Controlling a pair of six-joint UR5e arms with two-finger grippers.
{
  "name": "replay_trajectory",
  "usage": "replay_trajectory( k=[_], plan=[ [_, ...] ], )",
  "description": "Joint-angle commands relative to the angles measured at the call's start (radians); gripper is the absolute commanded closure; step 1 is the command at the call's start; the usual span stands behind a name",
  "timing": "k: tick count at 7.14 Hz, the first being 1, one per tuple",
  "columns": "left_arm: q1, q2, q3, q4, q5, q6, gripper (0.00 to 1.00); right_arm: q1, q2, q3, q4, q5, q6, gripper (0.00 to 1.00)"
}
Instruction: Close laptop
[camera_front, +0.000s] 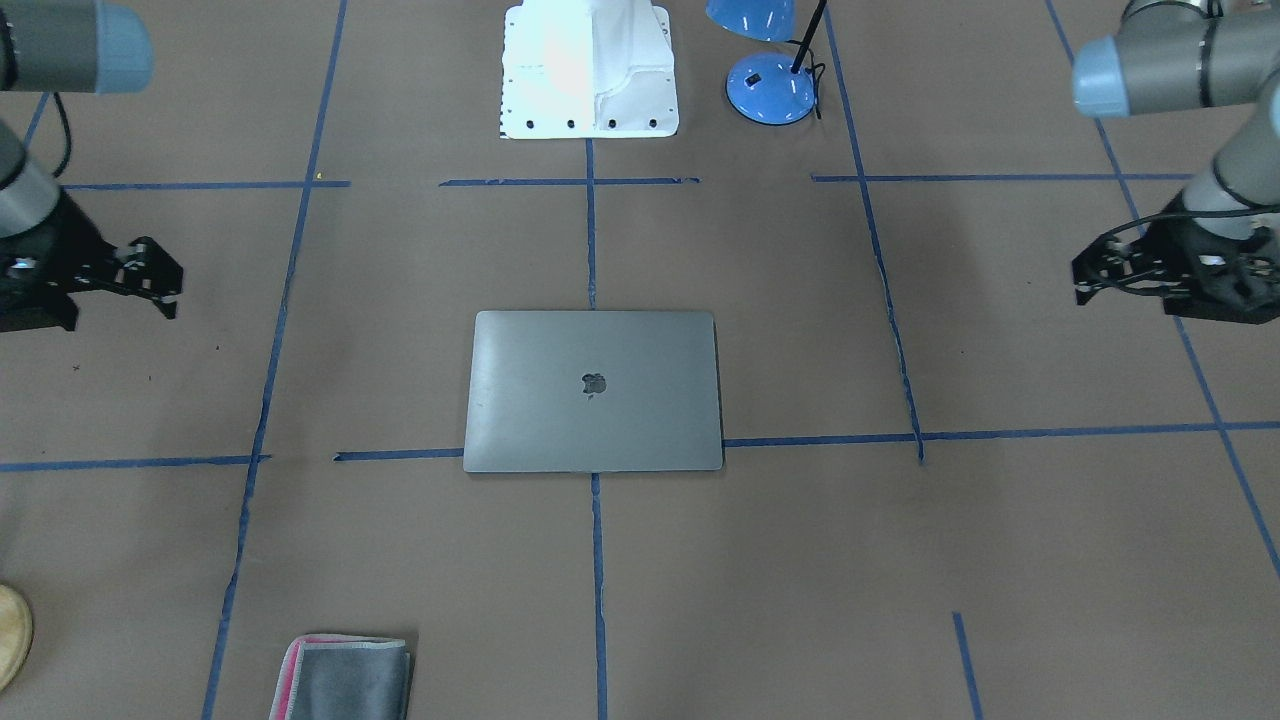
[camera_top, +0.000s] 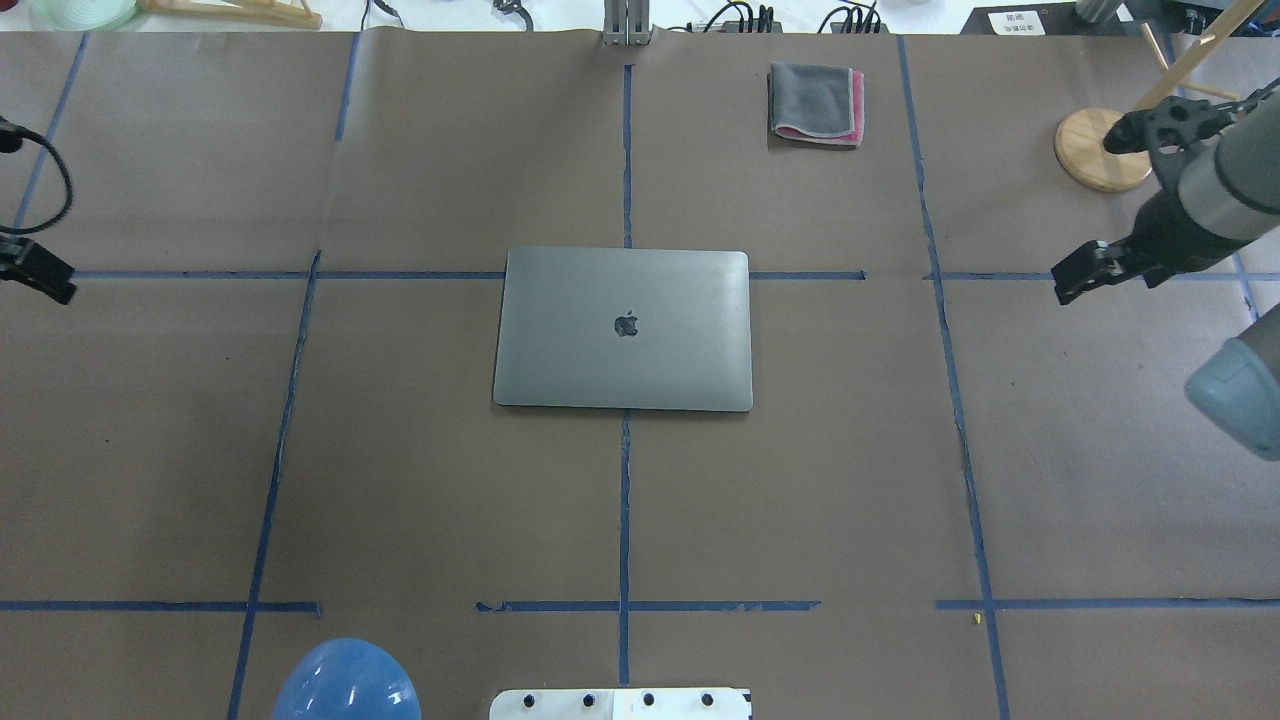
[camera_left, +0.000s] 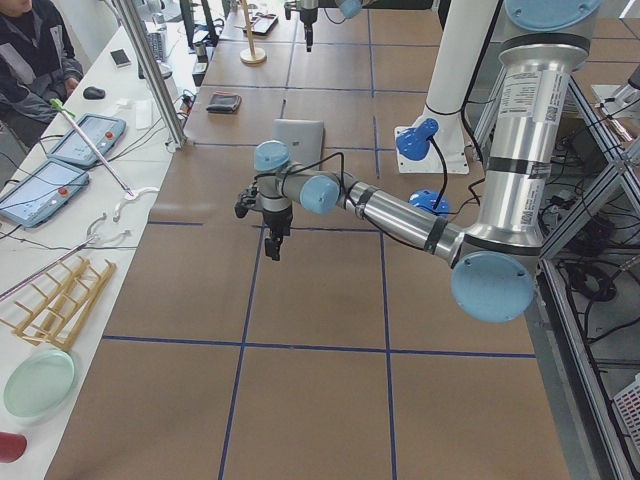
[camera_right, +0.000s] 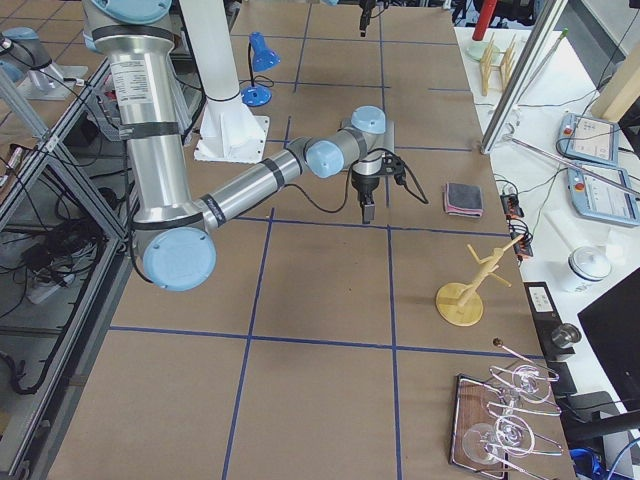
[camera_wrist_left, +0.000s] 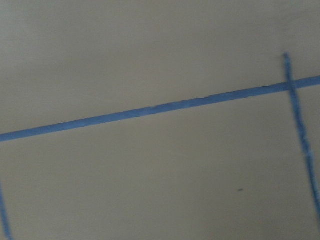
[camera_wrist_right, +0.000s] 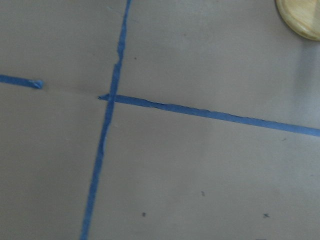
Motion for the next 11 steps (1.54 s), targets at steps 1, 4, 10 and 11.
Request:
replay_trajectory(
  k=[1,4,10,11],
  plan=[
    [-0.246,0.022,0.07,0.178,-0.086,0.29,0.01,0.225,-0.148,-0.029,-0.003,0.126,-0.36,0.0],
    [-0.345,0.108,0.08,0.215,-0.099,0.411,0.01,0.351,-0.242,-0.097,0.003,0.183,-0.468,0.0],
    [-0.342,0.13,0.077,0.199,-0.087,0.409,0.01,0.39,-0.274,-0.1,0.003,0.175,-0.458,0.0],
    [-0.338,0.128,0.075,0.199,-0.087,0.411,0.01,0.39,-0.274,-0.108,0.005,0.175,-0.458,0.0]
  ],
)
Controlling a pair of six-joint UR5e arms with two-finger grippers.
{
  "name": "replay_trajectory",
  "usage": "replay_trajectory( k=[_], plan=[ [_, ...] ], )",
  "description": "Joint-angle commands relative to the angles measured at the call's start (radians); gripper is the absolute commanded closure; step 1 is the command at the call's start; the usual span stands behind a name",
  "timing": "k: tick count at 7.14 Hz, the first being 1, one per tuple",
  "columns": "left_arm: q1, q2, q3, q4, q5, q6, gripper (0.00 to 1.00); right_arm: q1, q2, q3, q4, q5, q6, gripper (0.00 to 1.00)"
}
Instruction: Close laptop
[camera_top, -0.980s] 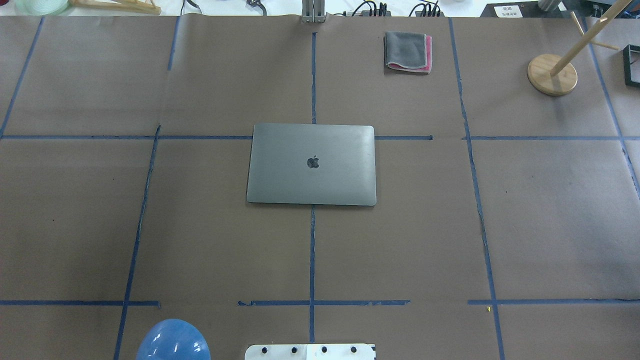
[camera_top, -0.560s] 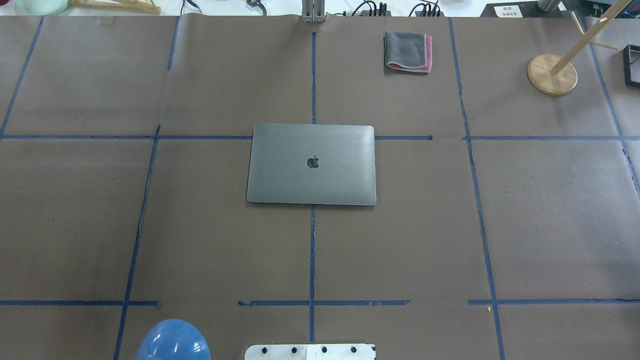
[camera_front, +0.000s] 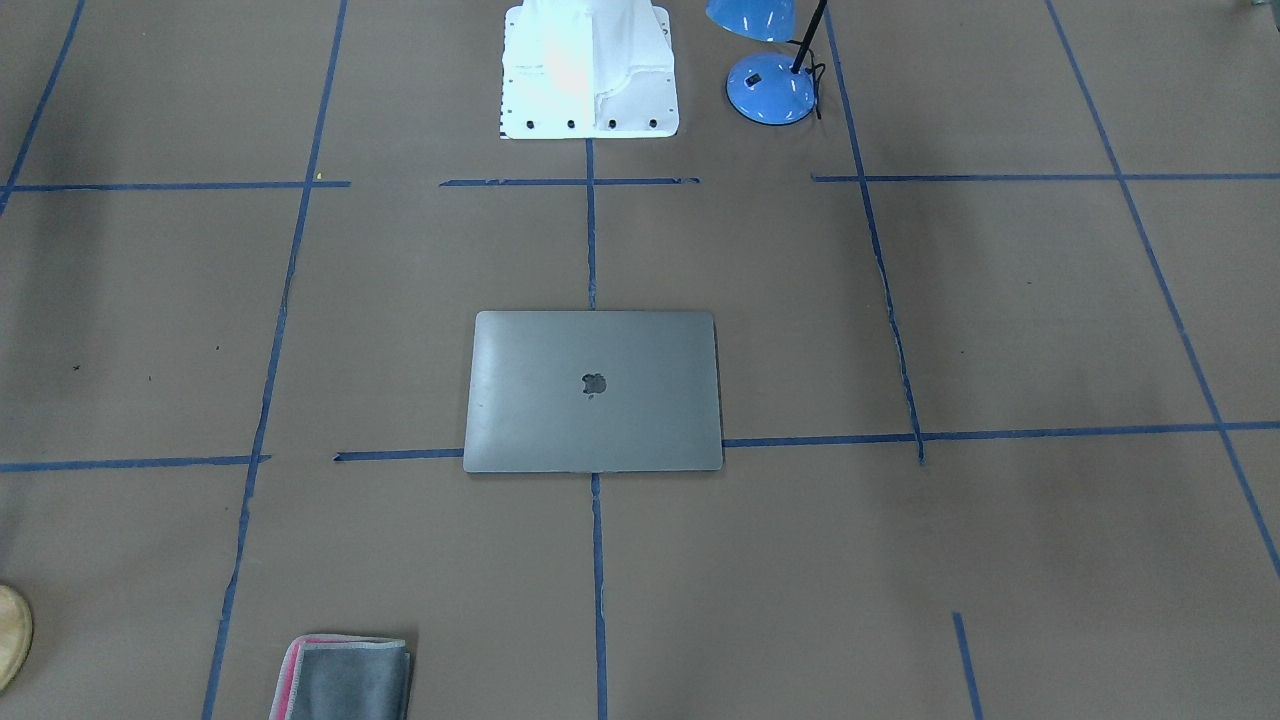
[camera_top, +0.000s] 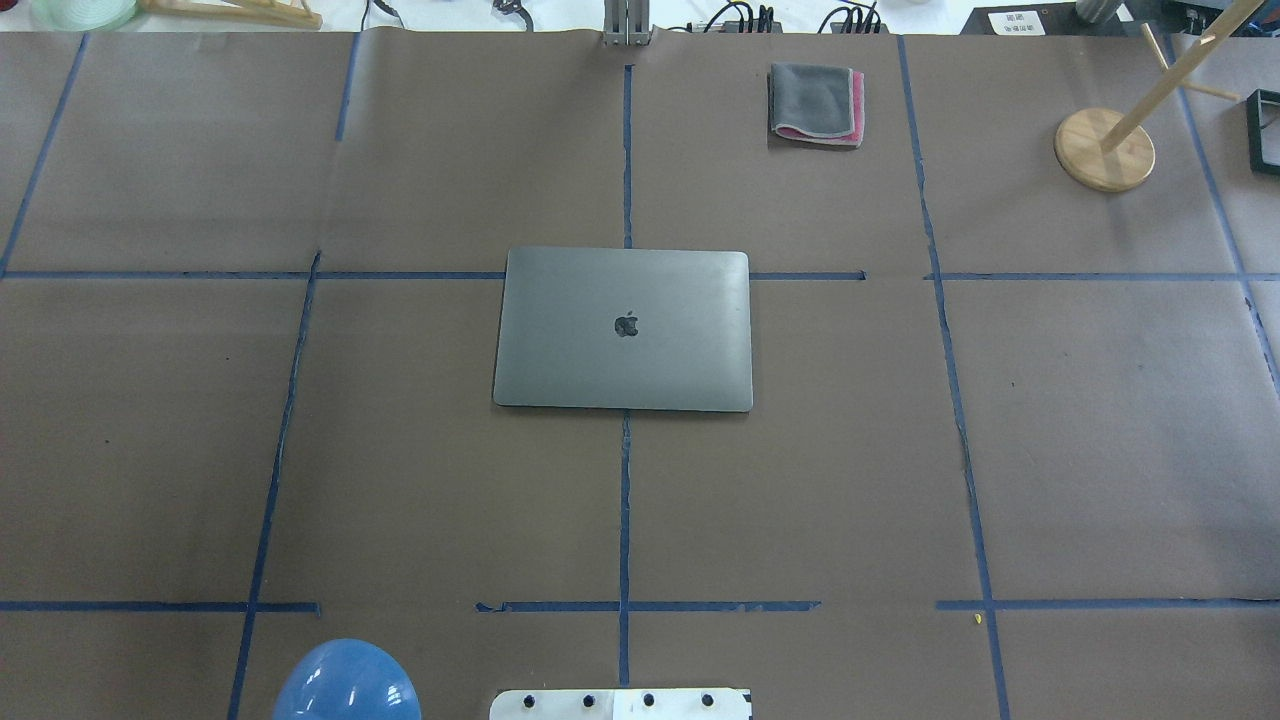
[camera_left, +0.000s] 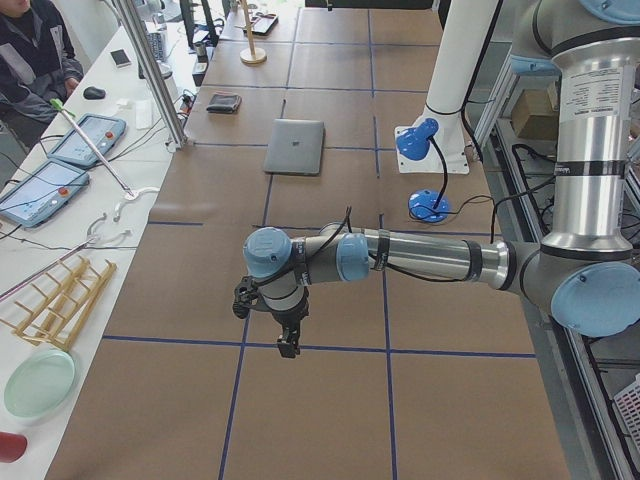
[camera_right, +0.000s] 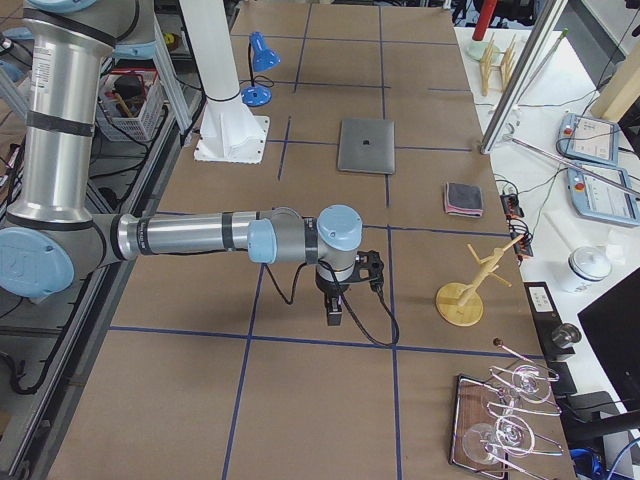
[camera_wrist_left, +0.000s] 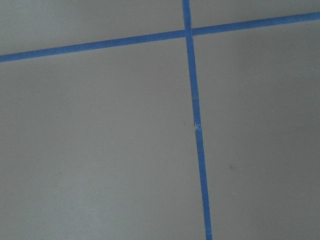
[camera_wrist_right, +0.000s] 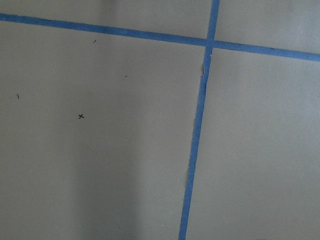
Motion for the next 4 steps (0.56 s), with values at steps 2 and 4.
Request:
replay_trajectory(
  k=[2,4],
  plan=[
    [0.003,0.008,-0.003,-0.002,-0.002,0.004,0.01,0.0,-0.003,-0.005,0.002,0.0,0.001,0.0],
    [0.008,0.019,-0.006,-0.002,0.0,0.003,0.01,0.0,-0.007,-0.005,0.002,0.001,0.001,0.0]
  ],
)
